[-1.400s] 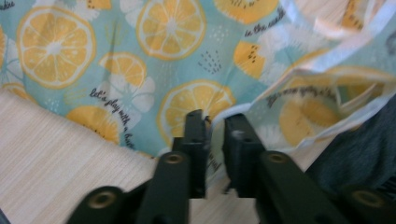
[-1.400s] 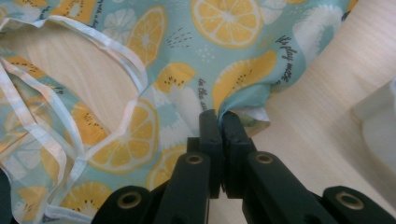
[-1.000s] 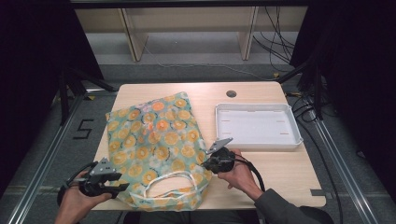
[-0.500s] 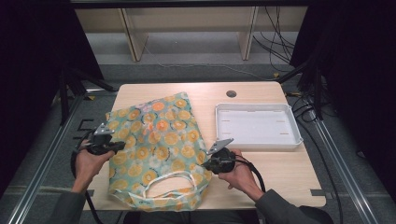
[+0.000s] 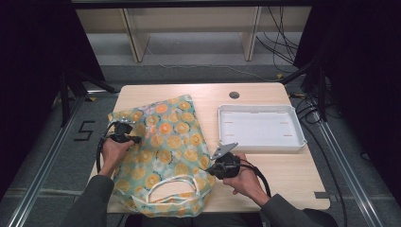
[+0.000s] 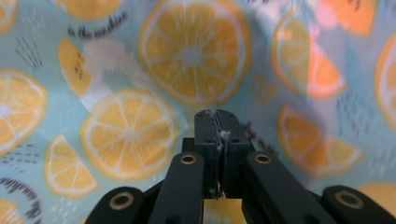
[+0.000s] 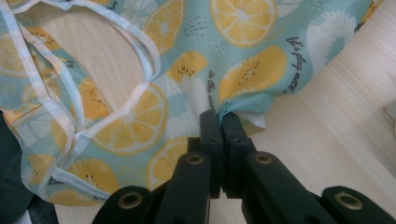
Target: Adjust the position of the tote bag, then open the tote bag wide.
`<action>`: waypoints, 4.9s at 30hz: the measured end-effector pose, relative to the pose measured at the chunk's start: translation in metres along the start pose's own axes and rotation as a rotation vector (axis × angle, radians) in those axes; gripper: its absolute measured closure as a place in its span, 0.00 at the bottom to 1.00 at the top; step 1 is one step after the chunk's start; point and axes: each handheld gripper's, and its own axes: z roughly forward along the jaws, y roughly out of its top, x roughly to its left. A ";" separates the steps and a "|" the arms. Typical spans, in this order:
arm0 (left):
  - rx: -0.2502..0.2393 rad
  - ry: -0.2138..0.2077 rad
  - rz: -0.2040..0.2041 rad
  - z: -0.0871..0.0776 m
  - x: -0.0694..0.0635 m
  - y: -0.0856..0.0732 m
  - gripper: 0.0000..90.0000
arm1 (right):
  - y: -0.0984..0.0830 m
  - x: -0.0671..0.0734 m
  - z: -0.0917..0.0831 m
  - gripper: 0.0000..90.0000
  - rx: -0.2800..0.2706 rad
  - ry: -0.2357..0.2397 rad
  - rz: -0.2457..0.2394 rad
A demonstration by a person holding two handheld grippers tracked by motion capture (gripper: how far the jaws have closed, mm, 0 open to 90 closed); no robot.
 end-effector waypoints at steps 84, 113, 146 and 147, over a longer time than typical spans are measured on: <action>-0.130 -0.115 0.118 -0.127 -0.070 -0.088 0.36 | -0.011 0.074 0.018 0.52 0.067 0.290 -0.269; -0.220 -0.327 0.199 -0.133 -0.116 -0.088 0.26 | 0.014 0.031 -0.019 1.00 -0.144 0.270 -0.160; -0.120 -0.293 0.367 -0.119 -0.095 -0.014 0.99 | 0.055 -0.031 -0.013 0.99 -0.232 0.146 -0.065; -0.121 -0.285 0.365 -0.114 -0.091 -0.006 0.99 | 0.056 -0.034 -0.011 0.98 -0.214 0.118 -0.084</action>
